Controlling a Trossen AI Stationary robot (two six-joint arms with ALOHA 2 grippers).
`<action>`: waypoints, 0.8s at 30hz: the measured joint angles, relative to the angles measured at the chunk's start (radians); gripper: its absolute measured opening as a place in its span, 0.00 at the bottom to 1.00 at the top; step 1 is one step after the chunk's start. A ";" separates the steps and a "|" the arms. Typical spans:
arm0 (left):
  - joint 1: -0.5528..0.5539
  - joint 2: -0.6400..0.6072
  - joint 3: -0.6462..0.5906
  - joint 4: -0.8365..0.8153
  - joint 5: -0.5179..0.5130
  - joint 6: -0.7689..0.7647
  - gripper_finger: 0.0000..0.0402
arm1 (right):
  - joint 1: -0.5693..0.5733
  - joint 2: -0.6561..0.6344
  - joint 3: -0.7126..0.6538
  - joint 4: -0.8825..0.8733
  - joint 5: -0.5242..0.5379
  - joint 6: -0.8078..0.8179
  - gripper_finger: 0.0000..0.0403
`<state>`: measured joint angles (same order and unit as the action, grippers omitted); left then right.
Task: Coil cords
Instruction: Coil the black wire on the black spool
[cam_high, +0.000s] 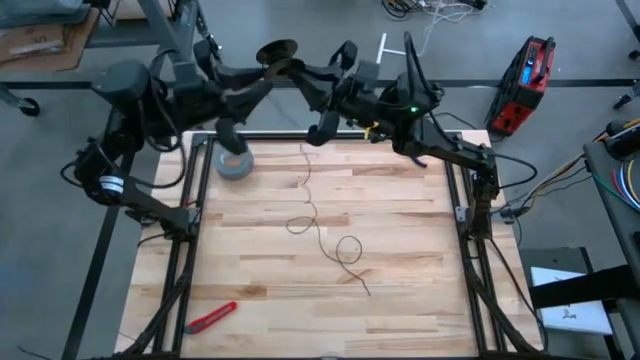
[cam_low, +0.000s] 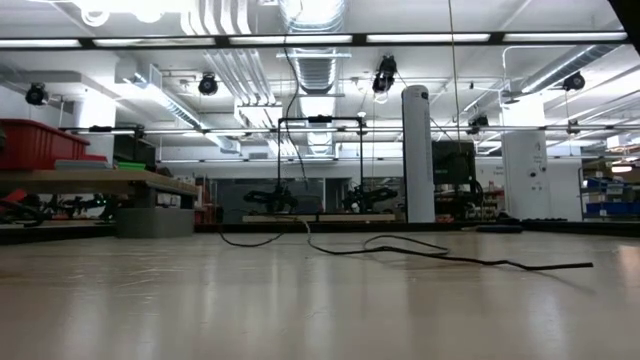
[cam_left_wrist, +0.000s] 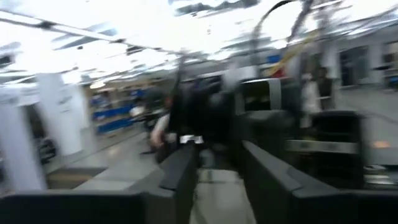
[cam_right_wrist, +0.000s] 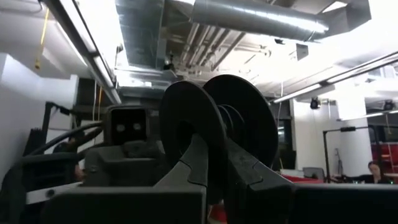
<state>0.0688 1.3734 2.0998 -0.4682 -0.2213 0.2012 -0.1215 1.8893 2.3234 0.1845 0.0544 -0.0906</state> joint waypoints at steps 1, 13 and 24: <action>0.000 0.006 0.000 0.002 -0.030 0.000 0.31 | 0.001 0.000 -0.001 -0.003 0.000 -0.001 0.02; -0.029 0.017 0.000 -0.001 -0.041 -0.012 0.52 | 0.003 0.000 -0.002 -0.032 -0.001 -0.018 0.02; -0.149 -0.038 0.000 -0.099 -0.178 0.005 0.44 | 0.003 -0.002 -0.002 -0.041 0.000 -0.018 0.02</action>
<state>-0.0800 1.3359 2.0999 -0.5675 -0.3989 0.2063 -0.1181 1.8877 2.3211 0.1436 0.0540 -0.1089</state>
